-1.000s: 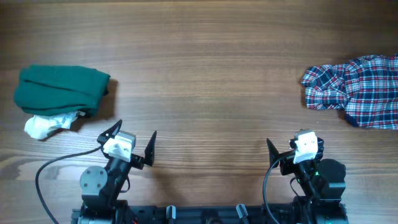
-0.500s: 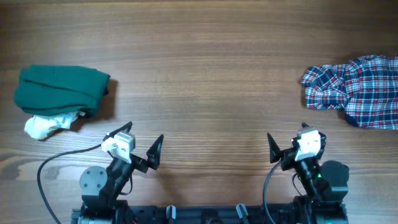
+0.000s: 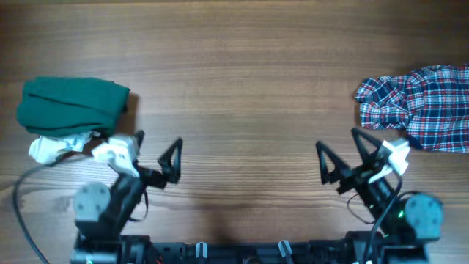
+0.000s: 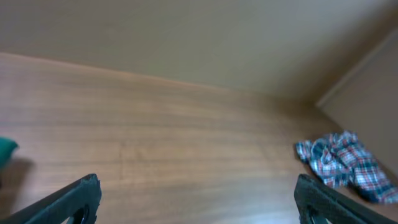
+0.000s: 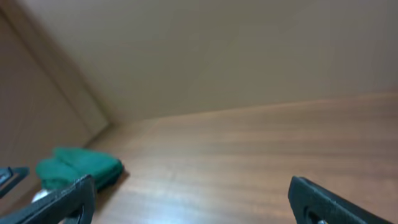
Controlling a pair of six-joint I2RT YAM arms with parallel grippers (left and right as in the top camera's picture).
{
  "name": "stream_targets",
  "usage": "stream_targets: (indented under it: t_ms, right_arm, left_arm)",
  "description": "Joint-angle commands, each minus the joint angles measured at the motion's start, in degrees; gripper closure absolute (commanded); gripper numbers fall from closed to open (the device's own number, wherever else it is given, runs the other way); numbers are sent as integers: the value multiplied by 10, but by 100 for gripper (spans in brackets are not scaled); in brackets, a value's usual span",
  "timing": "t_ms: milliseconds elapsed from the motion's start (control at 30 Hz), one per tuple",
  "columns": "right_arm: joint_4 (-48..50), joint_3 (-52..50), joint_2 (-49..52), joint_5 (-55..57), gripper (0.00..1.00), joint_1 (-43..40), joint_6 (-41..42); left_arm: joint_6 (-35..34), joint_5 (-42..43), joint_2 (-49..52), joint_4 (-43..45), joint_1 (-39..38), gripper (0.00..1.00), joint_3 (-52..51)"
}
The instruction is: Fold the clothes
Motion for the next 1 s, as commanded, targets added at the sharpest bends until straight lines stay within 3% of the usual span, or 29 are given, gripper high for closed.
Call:
stream_targets:
  t_ms: [0, 100, 167, 233, 333, 467, 567, 633, 767, 967]
  right_arm:
    - [-63, 109, 139, 27, 1, -2, 2]
    - [-139, 219, 278, -24, 1, -2, -41]
    - [-172, 274, 357, -149, 1, -2, -40]
    - [-156, 284, 420, -254, 1, -2, -42]
    - [-150, 293, 480, -253, 1, -4, -45]
    - [-272, 390, 582, -54, 1, -9, -24]
    - [-382, 521, 670, 174, 1, -12, -4]
    - [-430, 606, 728, 267, 0, -26, 7]
    - [-463, 709, 826, 306, 0, -92, 6]
    - [-459, 721, 910, 308, 1, -224, 49]
  left_arm:
    - [-11, -26, 163, -64, -4, 0, 139]
    - [-11, -15, 310, -168, -5, 0, 276]
    - [-11, 44, 393, -224, -5, 0, 354]
    - [-15, 69, 457, -242, -5, 0, 381]
    - [-15, 100, 504, -240, -5, 0, 381]
    - [3, 104, 536, -251, -5, 0, 381]
    - [4, 104, 534, -244, -5, 0, 383]
    - [4, 104, 534, -245, -5, 0, 385]
    - [2, 104, 534, -256, -6, 0, 385]
    - [2, 104, 534, -294, -6, 0, 385]
